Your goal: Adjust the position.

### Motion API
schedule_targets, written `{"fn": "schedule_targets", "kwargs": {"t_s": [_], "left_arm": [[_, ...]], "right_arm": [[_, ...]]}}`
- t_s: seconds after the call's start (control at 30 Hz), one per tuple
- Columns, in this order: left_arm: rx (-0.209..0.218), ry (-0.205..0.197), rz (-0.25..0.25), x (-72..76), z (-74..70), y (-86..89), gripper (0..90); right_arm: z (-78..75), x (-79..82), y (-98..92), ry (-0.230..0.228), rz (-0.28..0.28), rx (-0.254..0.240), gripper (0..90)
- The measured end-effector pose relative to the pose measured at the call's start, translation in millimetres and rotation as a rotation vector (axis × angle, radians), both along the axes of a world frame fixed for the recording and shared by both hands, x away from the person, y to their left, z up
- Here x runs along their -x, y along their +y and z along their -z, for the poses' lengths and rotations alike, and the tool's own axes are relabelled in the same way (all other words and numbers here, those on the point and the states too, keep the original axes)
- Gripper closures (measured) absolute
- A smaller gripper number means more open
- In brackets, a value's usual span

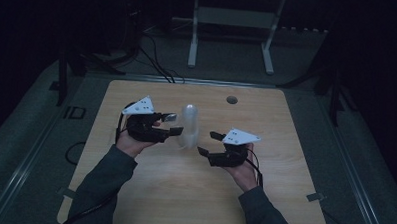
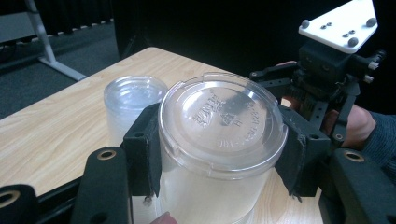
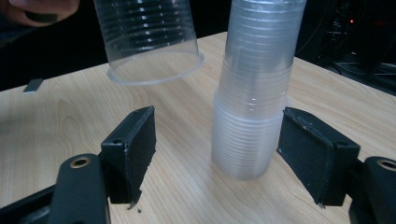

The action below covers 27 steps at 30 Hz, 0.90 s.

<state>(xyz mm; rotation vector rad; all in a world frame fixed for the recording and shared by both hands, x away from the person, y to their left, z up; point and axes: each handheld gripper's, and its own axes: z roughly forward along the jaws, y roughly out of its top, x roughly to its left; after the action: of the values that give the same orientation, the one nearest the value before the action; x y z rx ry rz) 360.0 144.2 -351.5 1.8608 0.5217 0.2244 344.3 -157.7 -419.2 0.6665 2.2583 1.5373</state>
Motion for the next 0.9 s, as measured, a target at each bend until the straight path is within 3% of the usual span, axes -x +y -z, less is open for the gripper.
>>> {"fn": "schedule_targets", "kwargs": {"t_s": [0.5, 0.9], "left_arm": [[0.046, 0.042, -0.022, 1.4, 18.2, 6.8, 41.0], [0.077, 0.078, -0.031, 3.8, 33.6, 12.2, 40.9]], "right_arm": [[-1.2, 1.3, 8.0, 0.010, -0.039, -0.060, 27.3], [1.1, 4.3, 18.2, 0.003, -0.076, -0.064, 24.9]]}}
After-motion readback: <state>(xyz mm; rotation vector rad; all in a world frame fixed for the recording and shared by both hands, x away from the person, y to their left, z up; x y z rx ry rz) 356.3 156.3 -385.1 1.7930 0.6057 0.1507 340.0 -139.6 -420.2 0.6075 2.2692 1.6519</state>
